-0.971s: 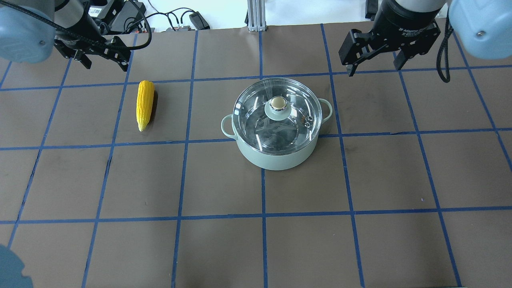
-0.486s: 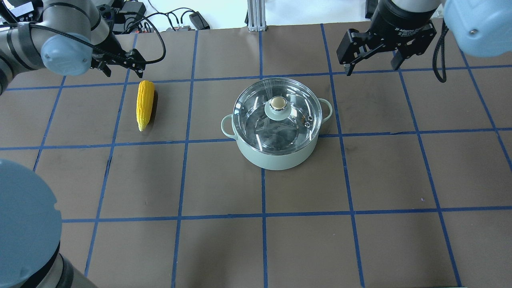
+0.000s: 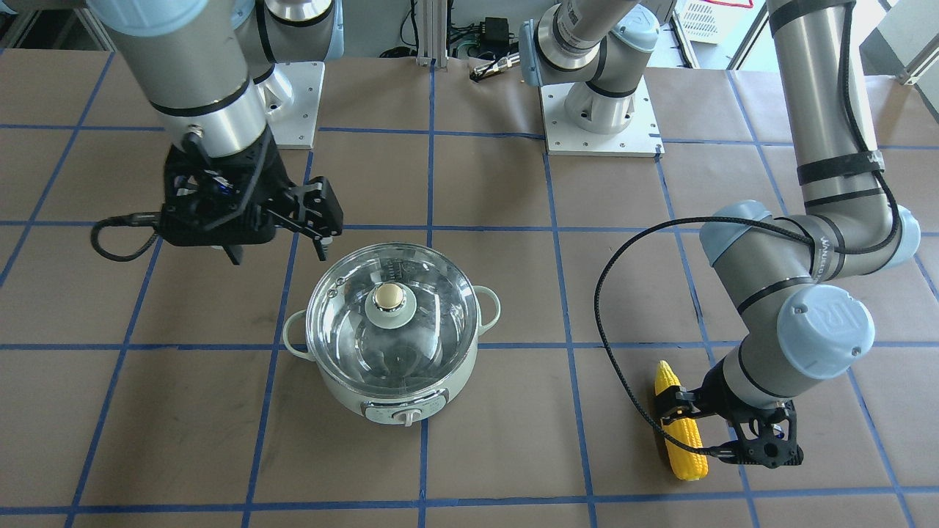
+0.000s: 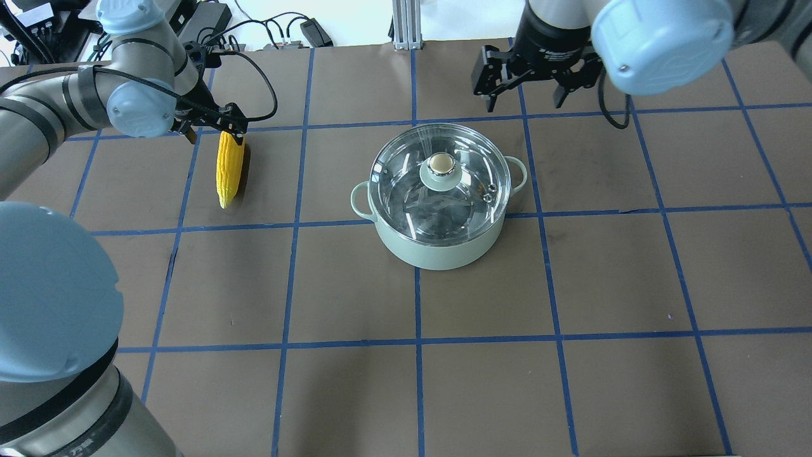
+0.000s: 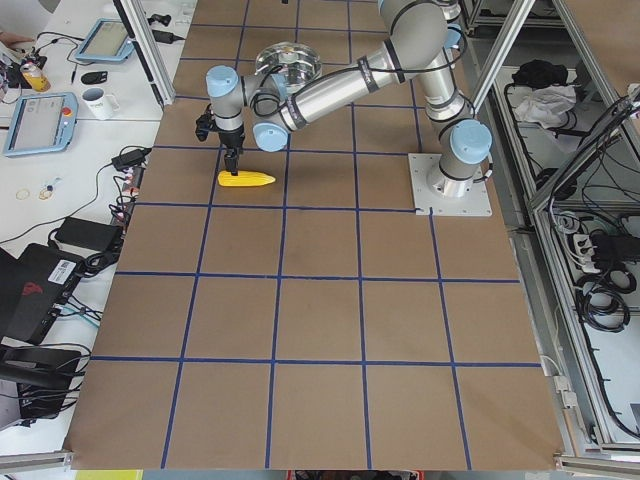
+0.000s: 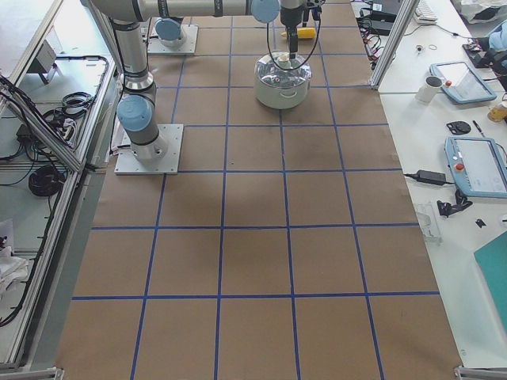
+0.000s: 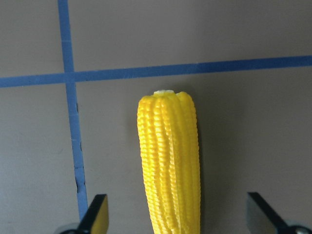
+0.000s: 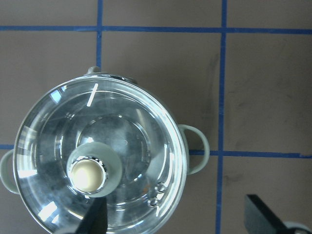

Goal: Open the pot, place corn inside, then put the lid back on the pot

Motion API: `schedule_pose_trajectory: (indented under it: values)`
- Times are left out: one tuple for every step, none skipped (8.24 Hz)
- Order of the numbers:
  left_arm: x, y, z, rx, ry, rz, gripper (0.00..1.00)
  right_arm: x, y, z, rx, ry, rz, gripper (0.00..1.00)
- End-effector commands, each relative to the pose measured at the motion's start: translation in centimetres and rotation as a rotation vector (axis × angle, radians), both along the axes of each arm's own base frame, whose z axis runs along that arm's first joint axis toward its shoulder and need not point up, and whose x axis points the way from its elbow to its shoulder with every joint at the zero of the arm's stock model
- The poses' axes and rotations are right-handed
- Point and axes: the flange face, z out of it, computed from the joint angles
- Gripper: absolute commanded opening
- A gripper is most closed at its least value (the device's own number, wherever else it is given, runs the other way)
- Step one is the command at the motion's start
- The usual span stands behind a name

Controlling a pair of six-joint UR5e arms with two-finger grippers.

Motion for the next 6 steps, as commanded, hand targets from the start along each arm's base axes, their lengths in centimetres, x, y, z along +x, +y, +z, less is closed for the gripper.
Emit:
schedule_pose_trajectory:
  values:
    - [0.3, -0.8, -3.6, 0.018, 0.0, -0.001, 1.0, 9.2, -0.6, -4.8, -0.013, -0.023, -0.021, 1.0]
    - [0.3, -0.9, -4.6, 0.03, 0.003, 0.003, 1.0, 9.7, -0.5, -5.9, 0.006, -0.02, -0.019, 1.0]
    - [0.3, -1.0, -5.5, 0.041, 0.005, 0.014, 1.0, 9.8, -0.2, -7.6, 0.039, -0.013, -0.047, 1.0]
    - [0.3, -1.0, -6.6, 0.056, 0.008, 0.014, 1.0, 9.7, 0.3, -9.4, 0.074, -0.006, -0.065, 1.0]
    - [0.3, -1.1, -7.3, 0.065, 0.011, 0.014, 1.0, 9.7, 0.5, -10.0, 0.087, -0.01, -0.077, 1.0]
    - [0.3, -1.1, -7.5, 0.065, 0.011, 0.014, 0.8, 9.8, 0.2, -10.7, 0.097, -0.012, -0.114, 1.0]
